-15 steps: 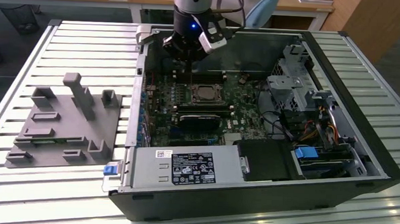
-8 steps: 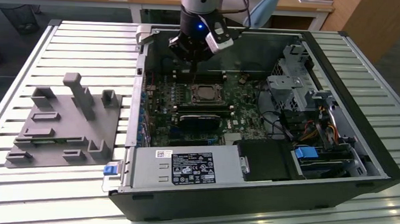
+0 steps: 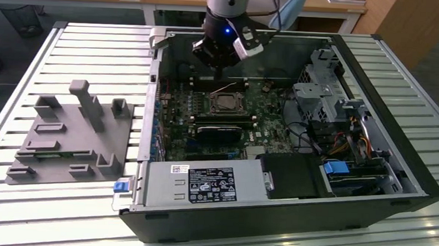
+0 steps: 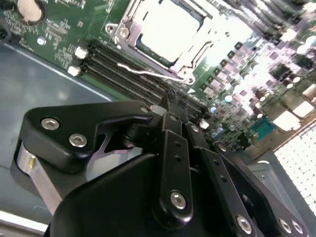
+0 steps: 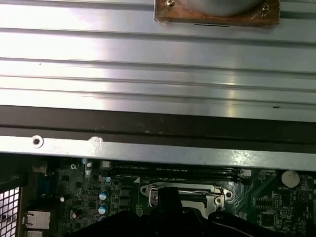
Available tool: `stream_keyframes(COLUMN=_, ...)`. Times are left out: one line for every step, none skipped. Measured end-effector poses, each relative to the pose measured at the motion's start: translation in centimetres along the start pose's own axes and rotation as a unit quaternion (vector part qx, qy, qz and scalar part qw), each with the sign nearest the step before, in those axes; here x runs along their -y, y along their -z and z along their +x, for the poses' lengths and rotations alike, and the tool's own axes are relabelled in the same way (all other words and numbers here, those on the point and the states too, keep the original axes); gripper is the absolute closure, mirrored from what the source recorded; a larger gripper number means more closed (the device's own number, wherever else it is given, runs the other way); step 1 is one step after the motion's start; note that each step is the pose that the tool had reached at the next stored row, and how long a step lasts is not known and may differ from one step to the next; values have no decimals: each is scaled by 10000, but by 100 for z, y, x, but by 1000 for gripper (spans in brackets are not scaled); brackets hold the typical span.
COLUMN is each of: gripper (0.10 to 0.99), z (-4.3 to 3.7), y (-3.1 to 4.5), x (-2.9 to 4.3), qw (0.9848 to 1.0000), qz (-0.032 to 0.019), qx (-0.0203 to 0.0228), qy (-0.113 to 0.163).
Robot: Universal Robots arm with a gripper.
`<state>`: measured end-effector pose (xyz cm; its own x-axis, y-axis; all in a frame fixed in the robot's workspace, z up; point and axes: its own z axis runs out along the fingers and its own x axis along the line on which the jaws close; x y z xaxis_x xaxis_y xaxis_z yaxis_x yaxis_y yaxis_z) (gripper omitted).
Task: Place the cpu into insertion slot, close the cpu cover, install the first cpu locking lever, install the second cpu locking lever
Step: 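Install the first cpu locking lever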
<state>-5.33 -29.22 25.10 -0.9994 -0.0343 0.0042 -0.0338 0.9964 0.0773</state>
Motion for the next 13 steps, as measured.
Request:
stream_keyframes(gripper=980, z=0, y=-11, x=1, qw=10000, qz=1, qx=10, qy=1)
stream_keyframes(gripper=980, z=0, y=-20, x=2, qw=10000, qz=1, qx=29, qy=3)
stream_keyframes(gripper=980, z=0, y=-28, x=3, qw=10000, qz=3, qx=55, qy=5)
stream_keyframes(gripper=980, z=0, y=-33, x=4, qw=10000, qz=5, qx=88, qy=7)
stream_keyframes(gripper=980, z=0, y=-40, x=4, qw=9999, qz=6, qx=120, qy=10)
stream_keyframes(gripper=980, z=-2, y=-50, x=4, qw=9999, qz=5, qx=137, qy=11)
stream_keyframes(gripper=980, z=-11, y=-58, x=5, qw=9999, qz=5, qx=139, qy=12)
stream_keyframes(gripper=980, z=-22, y=-65, x=6, qw=9999, qz=5, qx=139, qy=12)
stream_keyframes(gripper=980, z=-30, y=-76, x=6, qw=9999, qz=5, qx=139, qy=12)
stream_keyframes(gripper=980, z=-37, y=-90, x=7, qw=9999, qz=6, qx=139, qy=11)
stream_keyframes(gripper=980, z=-49, y=-105, x=9, qw=9999, qz=6, qx=139, qy=11)
stream_keyframes(gripper=980, z=-60, y=-115, x=10, qw=9999, qz=6, qx=139, qy=11)
stream_keyframes(gripper=980, z=-75, y=-124, x=11, qw=9999, qz=6, qx=139, qy=11)
